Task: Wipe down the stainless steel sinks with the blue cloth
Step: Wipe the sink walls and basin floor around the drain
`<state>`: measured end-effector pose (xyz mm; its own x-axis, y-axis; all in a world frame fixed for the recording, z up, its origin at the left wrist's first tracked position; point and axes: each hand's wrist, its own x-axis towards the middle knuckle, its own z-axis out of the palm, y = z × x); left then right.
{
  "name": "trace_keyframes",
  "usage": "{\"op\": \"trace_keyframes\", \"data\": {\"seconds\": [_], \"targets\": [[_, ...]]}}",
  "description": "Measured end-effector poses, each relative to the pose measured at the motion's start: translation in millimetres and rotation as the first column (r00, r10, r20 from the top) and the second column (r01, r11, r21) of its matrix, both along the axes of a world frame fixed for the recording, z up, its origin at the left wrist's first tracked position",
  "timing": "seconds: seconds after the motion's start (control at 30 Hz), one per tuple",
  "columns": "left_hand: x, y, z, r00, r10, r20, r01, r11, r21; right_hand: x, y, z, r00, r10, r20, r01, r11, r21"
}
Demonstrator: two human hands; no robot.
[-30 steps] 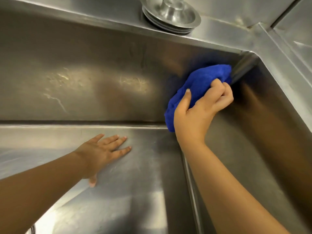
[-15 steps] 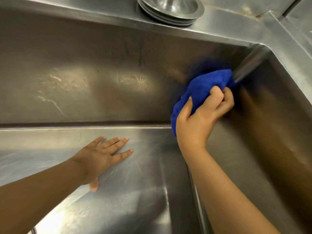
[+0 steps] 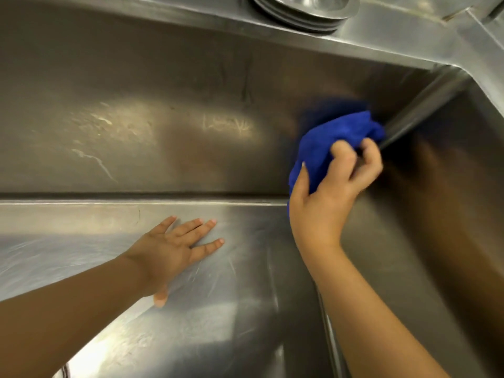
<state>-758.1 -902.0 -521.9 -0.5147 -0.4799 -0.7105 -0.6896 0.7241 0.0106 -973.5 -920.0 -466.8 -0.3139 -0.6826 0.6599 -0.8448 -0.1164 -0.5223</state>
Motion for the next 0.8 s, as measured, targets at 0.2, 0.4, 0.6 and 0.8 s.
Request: {"op": "trace_keyframes", "data": {"seconds": [0.2, 0.4, 0.6, 0.8], "targets": [[-0.7, 1.2, -0.3, 1.0, 0.0, -0.007, 0.0, 1.0, -0.012, -8.6, 12.8, -46.4, 0.996, 0.052, -0.071, -0.026, 0.946, 0.324], [-0.1, 1.8, -1.8, 1.0, 0.015, -0.012, -0.015, 1.0, -0.01, -3.8, 14.5, 52.1, 0.982, 0.153, -0.108, -0.171, 0.968, -0.183], [-0.8, 2.1, -1.5, 1.0, 0.01, -0.012, -0.01, 1.0, -0.018, 3.4, -11.8, 20.7, 0.921, 0.094, -0.377, -0.167, 0.972, -0.165], [2.8, -1.1, -3.7, 1.0, 0.006, -0.024, -0.007, 1.0, -0.009, -14.9, -5.1, -48.7, 0.788, 0.2, -0.582, -0.213, 0.976, 0.047]]}}
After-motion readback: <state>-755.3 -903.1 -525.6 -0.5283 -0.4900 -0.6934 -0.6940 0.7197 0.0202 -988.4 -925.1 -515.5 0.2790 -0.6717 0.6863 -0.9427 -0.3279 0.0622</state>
